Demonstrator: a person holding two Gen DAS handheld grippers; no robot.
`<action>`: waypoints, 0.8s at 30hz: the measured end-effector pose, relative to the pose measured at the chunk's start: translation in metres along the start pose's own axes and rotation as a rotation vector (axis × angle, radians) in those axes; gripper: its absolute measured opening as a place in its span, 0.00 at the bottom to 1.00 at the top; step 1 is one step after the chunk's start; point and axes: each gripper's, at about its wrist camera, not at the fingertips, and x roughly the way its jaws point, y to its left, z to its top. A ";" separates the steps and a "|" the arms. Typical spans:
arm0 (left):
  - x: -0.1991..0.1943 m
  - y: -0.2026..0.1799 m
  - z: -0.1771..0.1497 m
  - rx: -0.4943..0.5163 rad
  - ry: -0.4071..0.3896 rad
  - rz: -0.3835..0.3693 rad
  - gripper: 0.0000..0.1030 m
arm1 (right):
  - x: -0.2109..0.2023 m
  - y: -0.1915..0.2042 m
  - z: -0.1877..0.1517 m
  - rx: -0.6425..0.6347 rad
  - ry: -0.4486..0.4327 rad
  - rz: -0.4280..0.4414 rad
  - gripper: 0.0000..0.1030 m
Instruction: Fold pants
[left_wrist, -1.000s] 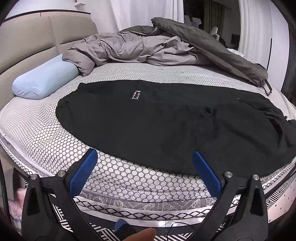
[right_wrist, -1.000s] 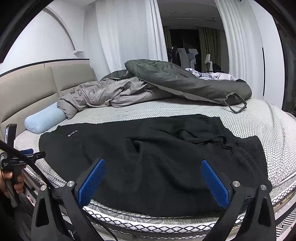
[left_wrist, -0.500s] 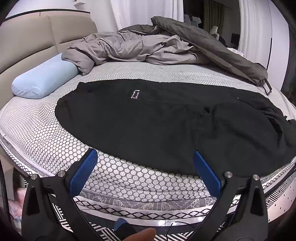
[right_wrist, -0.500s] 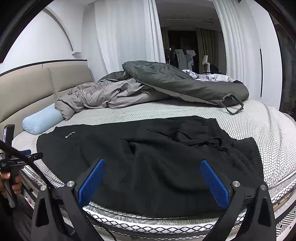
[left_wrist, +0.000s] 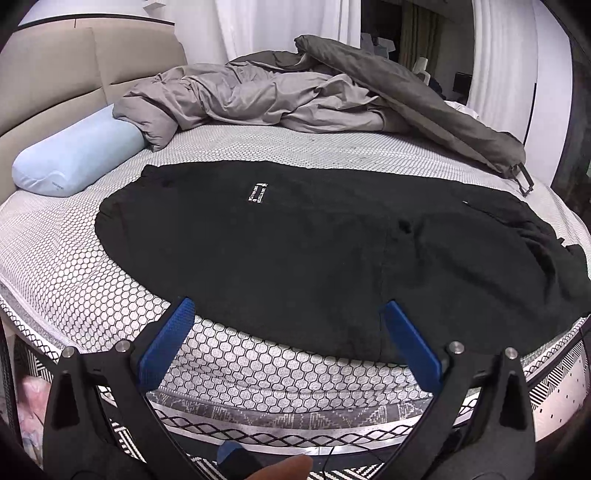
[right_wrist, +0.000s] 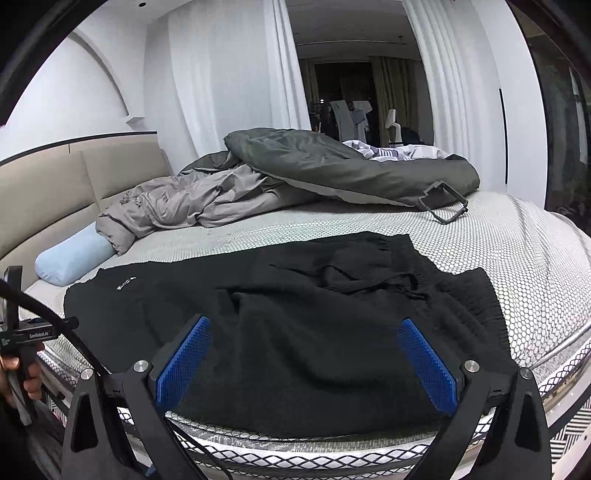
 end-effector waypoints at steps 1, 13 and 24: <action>0.000 0.000 0.000 0.001 -0.003 -0.001 0.99 | -0.001 -0.001 0.000 0.003 -0.002 -0.001 1.00; -0.003 0.001 0.001 0.004 -0.028 0.007 0.99 | -0.004 0.005 0.000 0.002 0.004 0.002 1.00; -0.010 0.016 0.000 -0.032 -0.042 0.004 0.99 | -0.004 0.004 0.001 0.002 0.000 -0.004 1.00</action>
